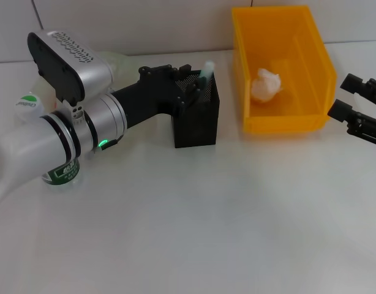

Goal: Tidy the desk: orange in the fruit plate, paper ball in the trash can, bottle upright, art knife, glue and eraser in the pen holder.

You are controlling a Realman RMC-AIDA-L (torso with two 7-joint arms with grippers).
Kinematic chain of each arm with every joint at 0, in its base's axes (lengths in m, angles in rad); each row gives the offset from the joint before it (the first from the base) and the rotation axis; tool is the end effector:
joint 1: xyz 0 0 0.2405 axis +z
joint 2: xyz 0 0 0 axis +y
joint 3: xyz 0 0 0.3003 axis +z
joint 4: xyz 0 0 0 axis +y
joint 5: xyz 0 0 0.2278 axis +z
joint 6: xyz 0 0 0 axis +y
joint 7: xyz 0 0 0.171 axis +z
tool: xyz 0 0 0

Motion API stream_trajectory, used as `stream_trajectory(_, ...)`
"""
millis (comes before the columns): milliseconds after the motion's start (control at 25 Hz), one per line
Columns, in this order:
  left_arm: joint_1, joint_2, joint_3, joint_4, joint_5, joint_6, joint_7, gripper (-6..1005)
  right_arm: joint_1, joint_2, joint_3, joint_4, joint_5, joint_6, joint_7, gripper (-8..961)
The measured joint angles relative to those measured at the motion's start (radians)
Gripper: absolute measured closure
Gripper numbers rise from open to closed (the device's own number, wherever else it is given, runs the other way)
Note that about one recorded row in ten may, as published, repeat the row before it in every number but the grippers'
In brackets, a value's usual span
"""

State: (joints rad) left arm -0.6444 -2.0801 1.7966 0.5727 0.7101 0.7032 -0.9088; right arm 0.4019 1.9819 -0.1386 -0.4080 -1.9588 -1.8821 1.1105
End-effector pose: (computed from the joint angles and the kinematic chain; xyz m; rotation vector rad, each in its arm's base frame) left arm -0.1923 0.4469 -0.1436 -2.4420 -0.3342 -0.6847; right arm 0.3478 0.3120 0.0392 -2.2591 0.5468 1.2167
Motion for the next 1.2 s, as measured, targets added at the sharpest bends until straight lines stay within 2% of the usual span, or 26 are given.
stream_trajectory(40,0.000,0.000,0.000,0.002,0.000,0.001,0.000,797,0.001,0.000,-0.002,0.000,0.000,0.000,0.000,124)
stream_trajectory(280,0.009,0.000,0.001,0.021,0.000,0.031,-0.002,597,-0.001,0.000,-0.003,0.000,0.003,0.000,0.000,124)
stream_trajectory(400,0.020,0.001,0.000,0.034,0.003,0.069,-0.017,445,-0.004,-0.004,-0.003,0.000,0.006,-0.003,0.008,124)
stream_trajectory(480,0.062,0.019,-0.034,0.066,0.055,0.239,-0.105,376,-0.001,-0.011,-0.003,-0.002,0.004,-0.007,0.022,124)
stream_trajectory(560,0.088,0.028,-0.084,0.083,0.120,0.333,-0.143,342,0.002,-0.025,-0.030,-0.025,-0.008,-0.011,0.053,124)
stream_trajectory(640,0.088,0.028,-0.084,0.083,0.120,0.333,-0.143,306,0.003,-0.029,-0.045,-0.034,-0.010,-0.012,0.065,124)
stream_trajectory(680,0.115,0.051,-0.168,0.094,0.241,0.474,-0.202,289,0.002,-0.033,-0.066,-0.047,-0.012,-0.019,0.076,124)
stream_trajectory(760,0.127,0.070,-0.259,0.087,0.378,0.637,-0.251,254,-0.003,-0.039,-0.134,-0.084,-0.013,-0.061,0.083,124)
stream_trajectory(800,0.127,0.070,-0.259,0.087,0.378,0.637,-0.251,236,-0.003,-0.039,-0.134,-0.084,-0.013,-0.061,0.083,124)
stream_trajectory(840,0.132,0.074,-0.295,0.085,0.429,0.695,-0.260,219,-0.004,-0.039,-0.161,-0.097,-0.014,-0.074,0.083,124)
stream_trajectory(880,0.158,0.079,-0.355,0.090,0.543,0.791,-0.279,218,-0.005,-0.039,-0.199,-0.112,-0.014,-0.086,0.083,124)
stream_trajectory(960,0.175,0.079,-0.369,0.095,0.587,0.810,-0.289,215,-0.006,-0.036,-0.310,-0.136,-0.032,-0.101,0.086,124)
stream_trajectory(1040,0.192,0.077,-0.380,0.098,0.613,0.816,-0.295,212,-0.006,-0.031,-0.339,-0.139,-0.043,-0.099,0.086,124)
stream_trajectory(1080,0.192,0.077,-0.380,0.098,0.613,0.816,-0.295,212,-0.004,-0.024,-0.363,-0.139,-0.055,-0.090,0.083,124)
stream_trajectory(1120,0.237,0.060,-0.388,0.091,0.689,0.777,-0.290,212,-0.002,-0.016,-0.375,-0.139,-0.063,-0.080,0.077,124)
stream_trajectory(1160,0.245,0.056,-0.389,0.089,0.725,0.758,-0.291,212,-0.001,0.007,-0.388,-0.141,-0.074,-0.060,0.049,124)
stream_trajectory(1200,0.245,0.056,-0.389,0.089,0.725,0.758,-0.291,212,-0.001,0.007,-0.388,-0.141,-0.074,-0.060,0.049,124)
